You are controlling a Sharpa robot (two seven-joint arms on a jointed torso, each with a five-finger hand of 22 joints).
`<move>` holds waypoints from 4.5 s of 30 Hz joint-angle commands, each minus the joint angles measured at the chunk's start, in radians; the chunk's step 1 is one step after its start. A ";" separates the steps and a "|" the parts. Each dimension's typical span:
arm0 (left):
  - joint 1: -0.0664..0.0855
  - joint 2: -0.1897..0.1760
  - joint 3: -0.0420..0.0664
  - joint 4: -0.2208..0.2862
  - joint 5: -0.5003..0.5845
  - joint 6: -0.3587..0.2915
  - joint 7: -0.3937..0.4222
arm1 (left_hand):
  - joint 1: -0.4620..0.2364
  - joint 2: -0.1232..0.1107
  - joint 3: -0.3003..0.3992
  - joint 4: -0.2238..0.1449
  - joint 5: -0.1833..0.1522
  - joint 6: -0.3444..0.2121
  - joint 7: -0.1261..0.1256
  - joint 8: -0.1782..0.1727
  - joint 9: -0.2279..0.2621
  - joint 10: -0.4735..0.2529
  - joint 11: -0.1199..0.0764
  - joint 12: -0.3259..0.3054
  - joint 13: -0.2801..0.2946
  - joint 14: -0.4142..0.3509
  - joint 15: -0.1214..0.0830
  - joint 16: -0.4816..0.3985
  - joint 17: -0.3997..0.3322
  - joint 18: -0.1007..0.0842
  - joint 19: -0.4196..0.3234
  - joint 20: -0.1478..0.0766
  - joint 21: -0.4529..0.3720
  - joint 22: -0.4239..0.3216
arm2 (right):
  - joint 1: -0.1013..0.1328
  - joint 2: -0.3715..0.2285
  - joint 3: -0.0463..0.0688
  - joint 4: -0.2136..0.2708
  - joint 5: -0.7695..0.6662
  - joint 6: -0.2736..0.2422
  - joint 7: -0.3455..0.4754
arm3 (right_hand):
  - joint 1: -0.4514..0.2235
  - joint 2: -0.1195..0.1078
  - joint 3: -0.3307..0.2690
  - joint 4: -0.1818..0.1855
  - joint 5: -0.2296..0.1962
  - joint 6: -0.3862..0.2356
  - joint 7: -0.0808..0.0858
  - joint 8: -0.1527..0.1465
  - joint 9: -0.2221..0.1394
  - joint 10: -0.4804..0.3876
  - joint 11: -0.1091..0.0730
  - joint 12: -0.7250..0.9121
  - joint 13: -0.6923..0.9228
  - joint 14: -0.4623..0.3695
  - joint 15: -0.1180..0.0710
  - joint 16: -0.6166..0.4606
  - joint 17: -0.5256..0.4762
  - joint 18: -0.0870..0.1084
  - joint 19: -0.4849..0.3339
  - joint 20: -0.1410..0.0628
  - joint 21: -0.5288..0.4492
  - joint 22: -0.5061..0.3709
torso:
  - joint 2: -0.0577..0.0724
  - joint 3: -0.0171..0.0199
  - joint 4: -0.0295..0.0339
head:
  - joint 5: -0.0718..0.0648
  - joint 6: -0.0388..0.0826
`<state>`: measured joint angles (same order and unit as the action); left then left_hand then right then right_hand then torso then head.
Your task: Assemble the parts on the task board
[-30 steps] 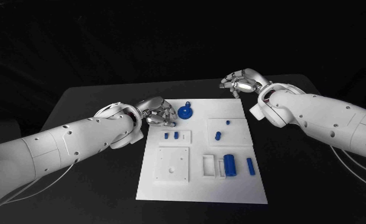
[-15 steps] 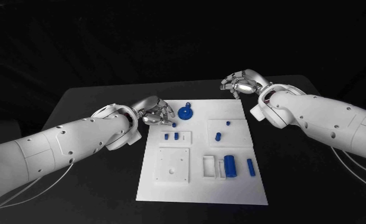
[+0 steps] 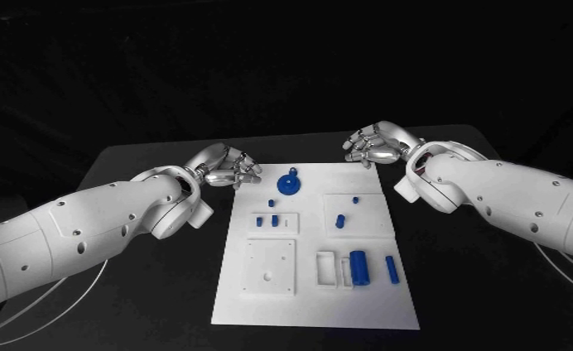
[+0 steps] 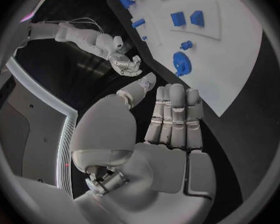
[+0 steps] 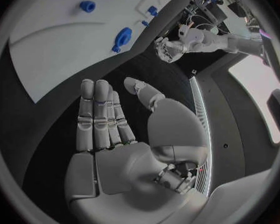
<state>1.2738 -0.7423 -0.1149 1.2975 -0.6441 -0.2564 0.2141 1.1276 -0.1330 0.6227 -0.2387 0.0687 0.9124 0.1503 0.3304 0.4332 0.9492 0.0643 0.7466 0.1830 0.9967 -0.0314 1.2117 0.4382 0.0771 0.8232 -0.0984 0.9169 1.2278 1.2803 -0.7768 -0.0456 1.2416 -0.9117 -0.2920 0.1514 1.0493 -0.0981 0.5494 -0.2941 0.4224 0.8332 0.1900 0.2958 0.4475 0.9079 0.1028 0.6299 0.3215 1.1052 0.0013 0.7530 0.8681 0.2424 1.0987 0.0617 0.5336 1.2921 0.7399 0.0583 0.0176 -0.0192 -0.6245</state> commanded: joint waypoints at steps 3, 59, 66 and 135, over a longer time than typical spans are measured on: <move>0.000 -0.019 0.000 0.028 0.261 -0.078 0.110 | -0.021 0.003 -0.002 0.011 0.015 -0.011 -0.003 0.013 0.001 0.065 0.001 -0.066 -0.031 0.021 -0.009 -0.056 -0.019 -0.014 0.010 -0.036 -0.031 -0.019 | 0.000 -0.015 0.000 0.047 -0.237 0.072 -0.019 | 0.021 -0.008 -0.020 0.000 -0.016 0.017 -0.007 0.013 0.001 0.063 -0.005 -0.112 -0.056 0.034 -0.009 0.003 0.007 0.019 0.040 -0.017 0.001 0.012 | 0.000 -0.0010 -0.0008 | -0.022 0.016; 0.001 -0.089 0.000 0.115 0.423 -0.039 0.127 | -0.117 0.039 -0.120 -0.002 0.147 -0.060 0.014 0.012 -0.016 0.098 0.023 -0.207 -0.062 0.006 0.016 -0.177 -0.018 -0.026 -0.010 -0.016 -0.112 -0.031 | -0.041 -0.052 -0.029 0.159 -0.827 0.134 -0.183 | 0.086 -0.103 0.203 0.018 -0.272 0.171 -0.074 0.072 0.061 0.270 -0.050 -0.251 0.041 0.103 -0.053 0.022 0.082 0.019 0.119 -0.047 0.043 0.041 | 0.002 -0.0018 0.0004 | -0.056 0.010; 0.001 -0.091 0.000 0.114 0.423 -0.038 0.125 | -0.119 0.037 -0.122 -0.003 0.144 -0.062 0.015 0.012 -0.016 0.096 0.024 -0.208 -0.061 0.005 0.017 -0.179 -0.017 -0.026 -0.011 -0.015 -0.113 -0.031 | -0.042 -0.052 -0.029 0.157 -0.845 0.133 -0.188 | 0.081 -0.108 0.215 0.018 -0.269 0.171 -0.073 0.069 0.063 0.268 -0.049 -0.257 0.049 0.101 -0.052 0.019 0.085 0.019 0.115 -0.047 0.047 0.040 | 0.002 -0.0018 0.0006 | -0.059 0.007; 0.001 -0.073 0.000 0.082 0.422 -0.068 0.135 | -0.122 0.040 -0.124 0.000 0.141 -0.089 0.025 0.002 -0.023 0.076 0.030 -0.217 -0.059 0.006 0.021 -0.184 -0.009 -0.024 -0.008 -0.012 -0.119 -0.026 | -0.012 -0.017 0.024 0.299 -0.619 0.039 -0.159 | 0.041 -0.108 0.367 0.022 -0.212 0.256 -0.108 0.070 0.164 0.388 -0.086 -0.321 0.145 0.183 -0.089 0.027 0.187 0.019 0.161 -0.094 0.177 0.035 | 0.001 -0.0051 0.0010 | -0.033 -0.011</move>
<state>1.2738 -0.8193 -0.1153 1.3795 -0.2267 -0.3166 0.3345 1.0094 -0.0988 0.4999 -0.2373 0.2121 0.8312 0.1742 0.3388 0.4118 1.0286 0.0908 0.5351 0.1229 1.0048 -0.0167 1.0337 0.4285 0.0358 0.8111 -0.0925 0.8034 1.2000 1.2695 -0.7969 -0.0221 1.5350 -1.6068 -0.2028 -0.0488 1.0858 -0.2195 0.9175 -0.2680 0.2055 1.0871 0.0787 0.3683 0.6103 1.2532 0.0196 0.3114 0.4657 1.2923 -0.0855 0.7842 1.0541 0.2000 1.2682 -0.0305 0.7097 1.3087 0.7407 0.0539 0.0181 -0.0567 -0.6337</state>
